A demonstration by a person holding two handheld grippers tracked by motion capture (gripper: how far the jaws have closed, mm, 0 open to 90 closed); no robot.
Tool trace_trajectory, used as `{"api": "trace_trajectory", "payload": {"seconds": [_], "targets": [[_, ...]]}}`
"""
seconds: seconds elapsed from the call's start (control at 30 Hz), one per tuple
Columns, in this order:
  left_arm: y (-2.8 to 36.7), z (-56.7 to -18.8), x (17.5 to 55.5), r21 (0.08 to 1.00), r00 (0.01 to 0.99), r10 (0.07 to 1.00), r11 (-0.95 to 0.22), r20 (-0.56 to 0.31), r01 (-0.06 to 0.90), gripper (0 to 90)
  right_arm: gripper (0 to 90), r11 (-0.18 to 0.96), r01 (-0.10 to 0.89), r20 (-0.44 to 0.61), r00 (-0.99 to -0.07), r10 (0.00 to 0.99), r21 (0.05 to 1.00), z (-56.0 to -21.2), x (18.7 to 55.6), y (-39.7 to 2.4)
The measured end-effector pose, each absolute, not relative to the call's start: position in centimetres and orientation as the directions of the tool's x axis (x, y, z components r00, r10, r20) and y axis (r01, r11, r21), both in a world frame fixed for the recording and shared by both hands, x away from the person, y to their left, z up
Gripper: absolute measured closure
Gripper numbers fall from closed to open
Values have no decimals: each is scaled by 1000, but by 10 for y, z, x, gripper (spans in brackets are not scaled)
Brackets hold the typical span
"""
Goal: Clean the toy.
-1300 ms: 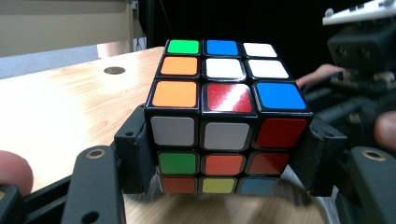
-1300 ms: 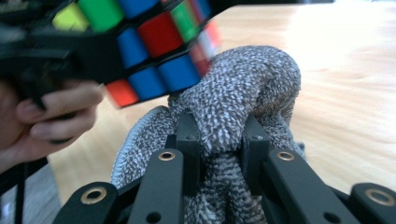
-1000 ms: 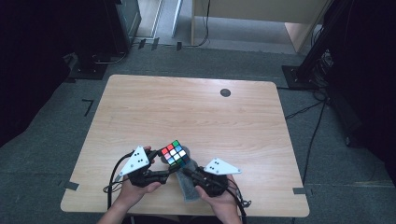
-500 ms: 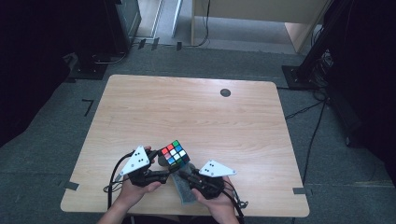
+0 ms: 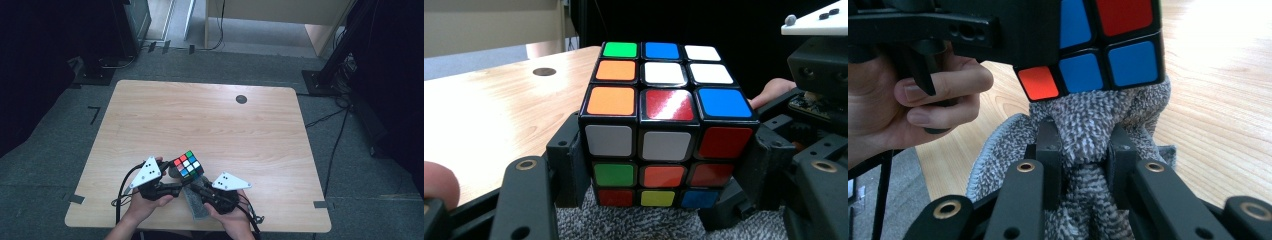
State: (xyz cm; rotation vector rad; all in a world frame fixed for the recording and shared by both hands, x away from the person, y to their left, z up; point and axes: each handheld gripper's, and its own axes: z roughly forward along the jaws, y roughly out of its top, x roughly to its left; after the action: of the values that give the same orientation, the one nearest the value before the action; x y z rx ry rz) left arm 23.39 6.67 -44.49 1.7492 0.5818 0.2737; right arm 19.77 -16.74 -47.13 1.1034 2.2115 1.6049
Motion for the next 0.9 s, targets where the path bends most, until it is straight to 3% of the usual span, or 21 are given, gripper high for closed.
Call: {"api": "trace_trajectory", "payload": {"seconds": [0.23,0.4,0.9], "targets": [[70,-444,235,958,840,530,-164,-116,236,341,752,36,439,270,-612,743,898,-463,207,-200],[69,-445,236,955,838,534,-173,-113,240,341,752,23,427,229,-528,818,904,-466,217,-226],[71,-446,238,954,833,541,-168,-120,247,341,729,18,423,155,-373,915,906,-481,231,-255]]}}
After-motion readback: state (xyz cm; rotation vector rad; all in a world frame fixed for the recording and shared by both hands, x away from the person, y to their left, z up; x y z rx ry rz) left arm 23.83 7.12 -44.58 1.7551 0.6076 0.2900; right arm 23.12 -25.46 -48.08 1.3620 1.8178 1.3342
